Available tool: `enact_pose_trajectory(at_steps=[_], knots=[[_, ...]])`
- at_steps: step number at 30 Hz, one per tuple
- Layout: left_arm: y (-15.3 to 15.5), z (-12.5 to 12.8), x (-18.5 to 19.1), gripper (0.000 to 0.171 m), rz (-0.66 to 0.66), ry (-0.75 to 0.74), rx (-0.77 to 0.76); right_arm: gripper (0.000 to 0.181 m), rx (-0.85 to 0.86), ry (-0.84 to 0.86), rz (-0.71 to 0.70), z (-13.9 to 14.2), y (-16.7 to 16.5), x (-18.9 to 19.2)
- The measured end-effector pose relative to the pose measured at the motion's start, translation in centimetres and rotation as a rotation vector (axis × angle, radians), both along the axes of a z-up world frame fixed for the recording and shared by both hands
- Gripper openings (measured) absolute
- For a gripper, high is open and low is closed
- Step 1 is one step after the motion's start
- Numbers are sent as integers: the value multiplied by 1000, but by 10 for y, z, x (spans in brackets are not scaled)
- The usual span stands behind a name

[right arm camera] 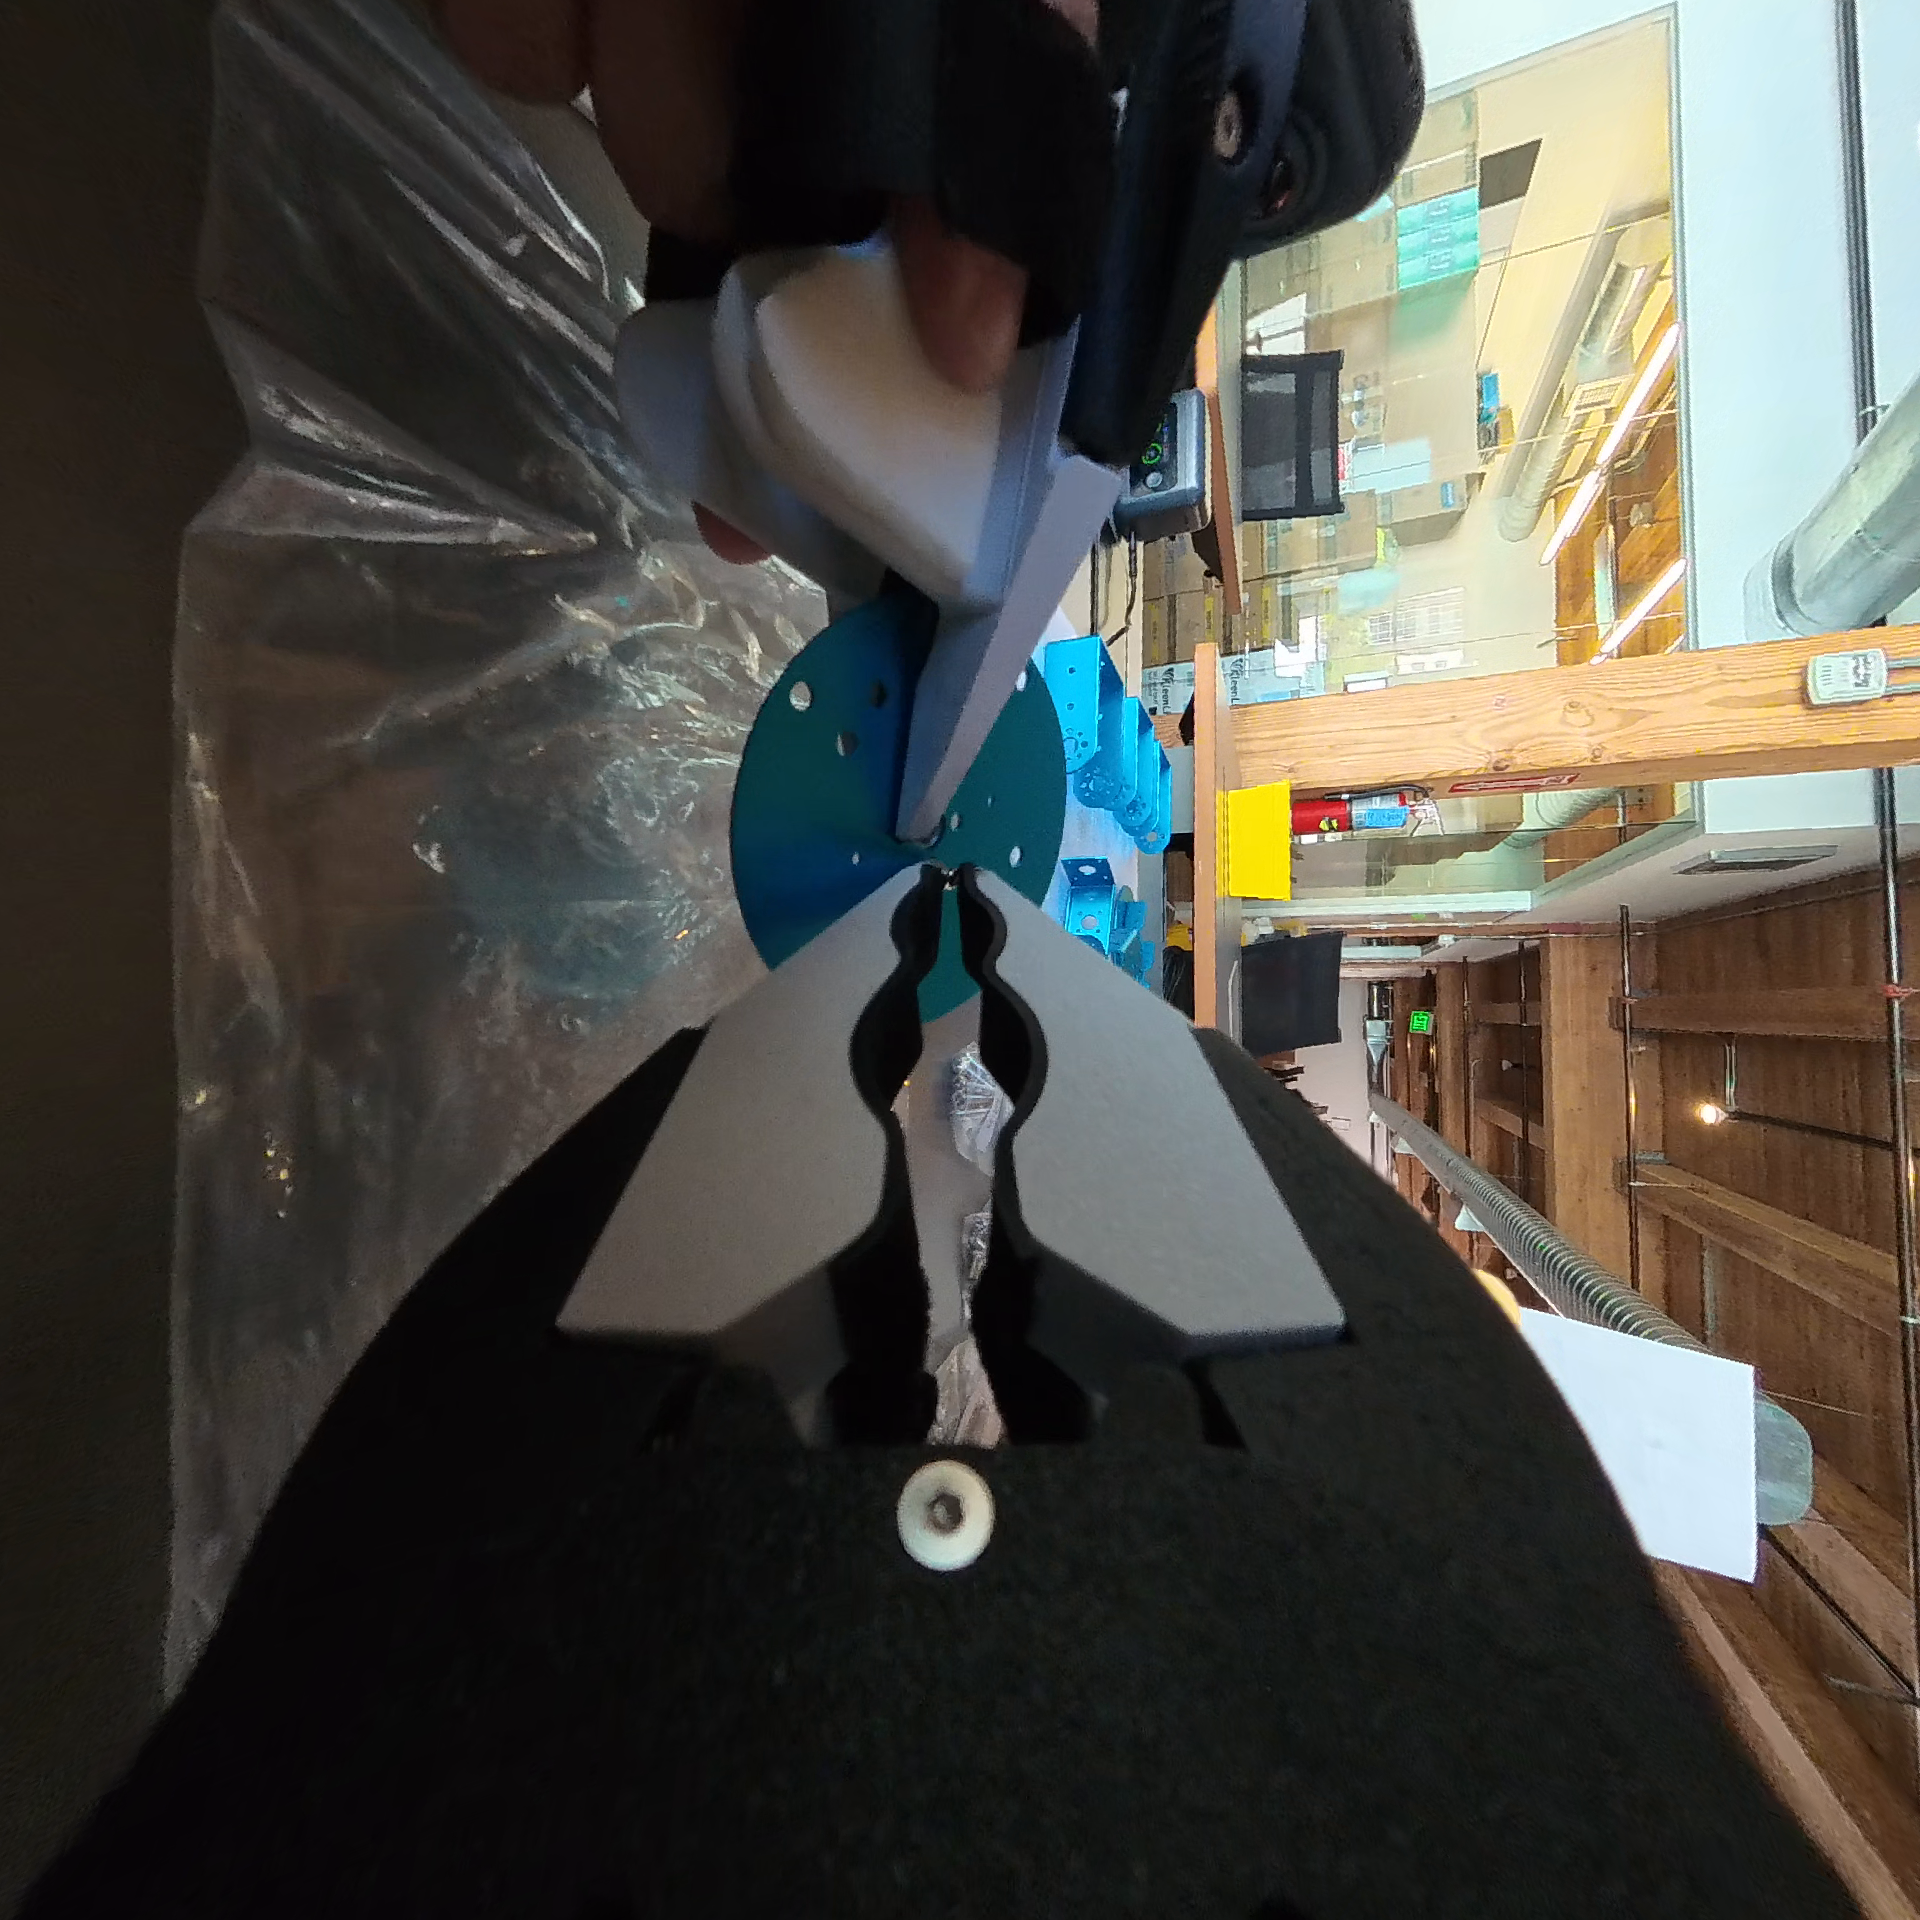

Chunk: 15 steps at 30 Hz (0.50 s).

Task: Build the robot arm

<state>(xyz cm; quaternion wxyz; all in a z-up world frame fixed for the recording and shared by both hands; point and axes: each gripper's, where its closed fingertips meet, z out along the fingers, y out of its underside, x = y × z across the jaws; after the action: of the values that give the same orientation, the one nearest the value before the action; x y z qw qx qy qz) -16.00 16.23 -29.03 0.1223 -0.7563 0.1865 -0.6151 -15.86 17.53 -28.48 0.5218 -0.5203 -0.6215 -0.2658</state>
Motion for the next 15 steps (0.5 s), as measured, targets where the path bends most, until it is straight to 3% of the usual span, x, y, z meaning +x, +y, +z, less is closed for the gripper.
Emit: enact_pose_trajectory(at_steps=[4, 15], knots=[[-2, -4, 1, 5, -7, 34, 27, 1, -40, -1, -19, -4, -2, 0], [-6, -2, 1, 4, -27, -1, -51, 2, -452, 158, -16, -7, -9, 2]])
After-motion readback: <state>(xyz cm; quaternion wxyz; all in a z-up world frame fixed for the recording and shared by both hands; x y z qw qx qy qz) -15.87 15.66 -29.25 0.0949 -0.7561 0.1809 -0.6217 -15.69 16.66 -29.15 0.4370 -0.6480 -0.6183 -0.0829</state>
